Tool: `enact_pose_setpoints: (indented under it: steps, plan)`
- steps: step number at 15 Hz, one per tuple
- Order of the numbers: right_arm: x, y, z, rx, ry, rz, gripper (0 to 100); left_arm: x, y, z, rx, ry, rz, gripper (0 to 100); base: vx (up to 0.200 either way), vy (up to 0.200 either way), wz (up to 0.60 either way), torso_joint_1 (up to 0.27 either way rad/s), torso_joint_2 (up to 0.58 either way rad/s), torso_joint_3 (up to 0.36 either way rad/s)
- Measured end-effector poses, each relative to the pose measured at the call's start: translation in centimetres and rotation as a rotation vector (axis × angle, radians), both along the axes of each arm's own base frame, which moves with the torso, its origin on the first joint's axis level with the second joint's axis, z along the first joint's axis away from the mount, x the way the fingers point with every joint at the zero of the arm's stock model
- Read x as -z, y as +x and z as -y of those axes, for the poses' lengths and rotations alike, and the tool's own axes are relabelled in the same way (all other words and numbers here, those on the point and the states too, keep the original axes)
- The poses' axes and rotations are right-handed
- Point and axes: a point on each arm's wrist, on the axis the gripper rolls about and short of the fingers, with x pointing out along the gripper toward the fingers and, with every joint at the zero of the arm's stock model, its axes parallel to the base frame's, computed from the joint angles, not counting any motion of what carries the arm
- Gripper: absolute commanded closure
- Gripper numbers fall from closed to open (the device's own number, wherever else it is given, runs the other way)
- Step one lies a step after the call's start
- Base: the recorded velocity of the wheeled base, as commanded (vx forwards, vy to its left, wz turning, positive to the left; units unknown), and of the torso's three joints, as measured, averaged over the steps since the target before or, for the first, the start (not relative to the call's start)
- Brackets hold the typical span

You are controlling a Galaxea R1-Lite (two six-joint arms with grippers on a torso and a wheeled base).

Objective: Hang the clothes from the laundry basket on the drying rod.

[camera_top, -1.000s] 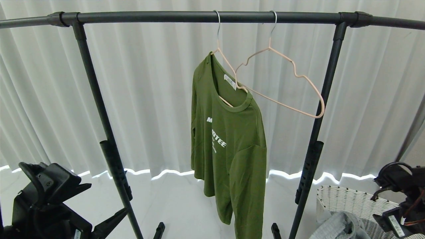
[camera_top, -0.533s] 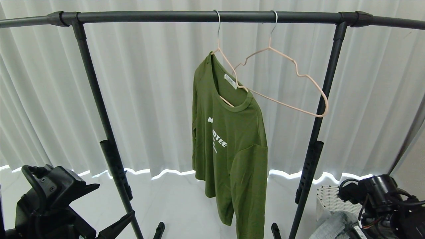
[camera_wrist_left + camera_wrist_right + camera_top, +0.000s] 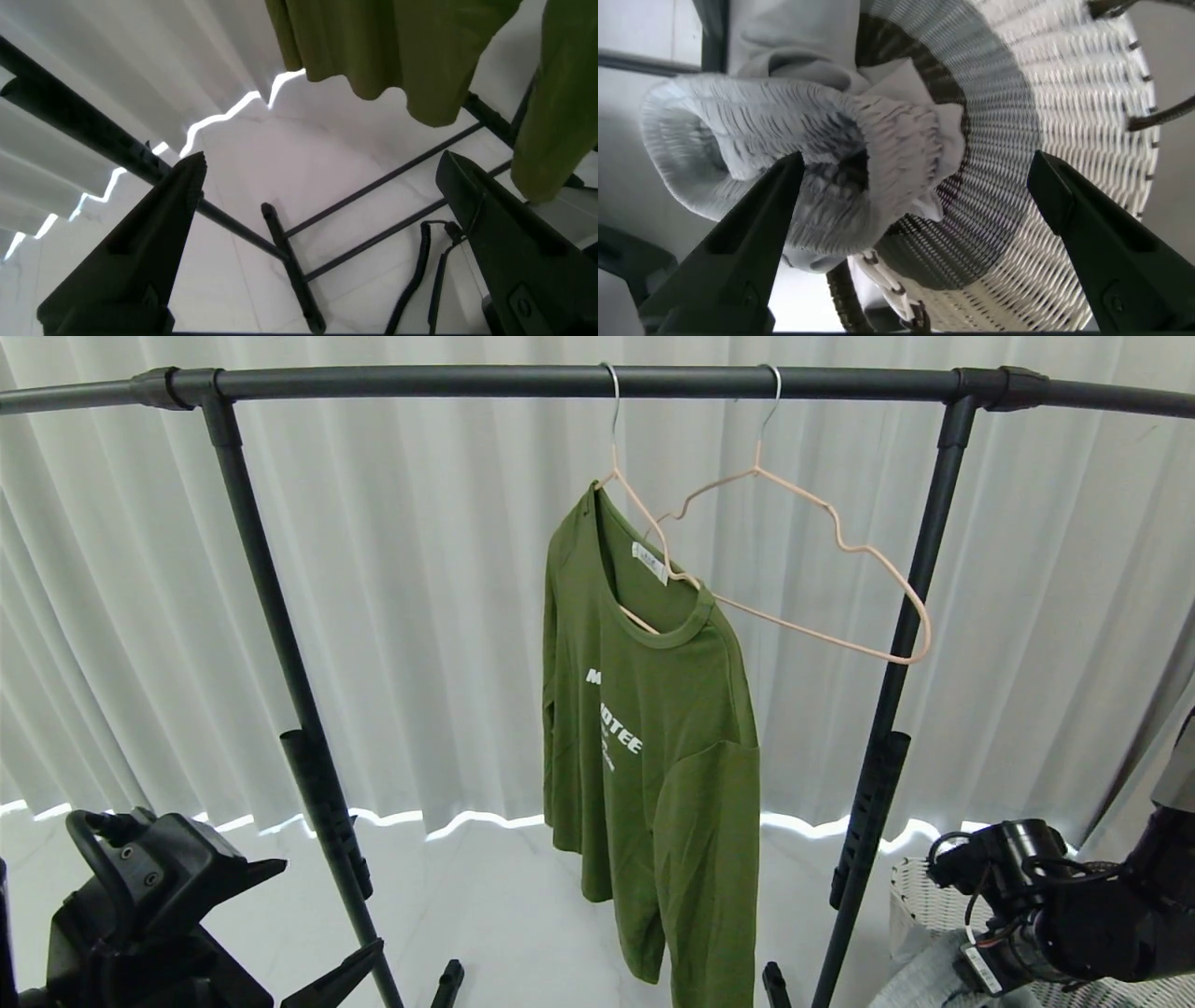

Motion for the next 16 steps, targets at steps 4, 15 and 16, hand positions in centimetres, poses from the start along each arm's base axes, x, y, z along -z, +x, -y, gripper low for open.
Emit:
enact_pose_setpoints:
  steps: [4, 15, 16]
  plan:
    - [-0.1, -0.2, 0.0, 0.014, -0.03, 0.001, 100, 0.4, -0.2, 0.0, 0.003, 0.003, -0.014, 0, 0.0, 0.0, 0.0, 0.0, 0.0, 0.0]
    - [-11.1, -3.2, -3.9, -0.122, -0.079, 0.207, 100, 1.8, -1.3, -0.4, 0.0, 0.01, -0.055, 0, -0.091, 0.0, 0.0, 0.001, 0.0, 0.001]
    - [-12.8, -4.0, -4.4, -0.15, -0.074, 0.22, 100, 2.1, -1.7, -0.5, 0.0, 0.012, -0.058, 0, -0.2, 0.0, 0.0, -0.002, 0.01, 0.002]
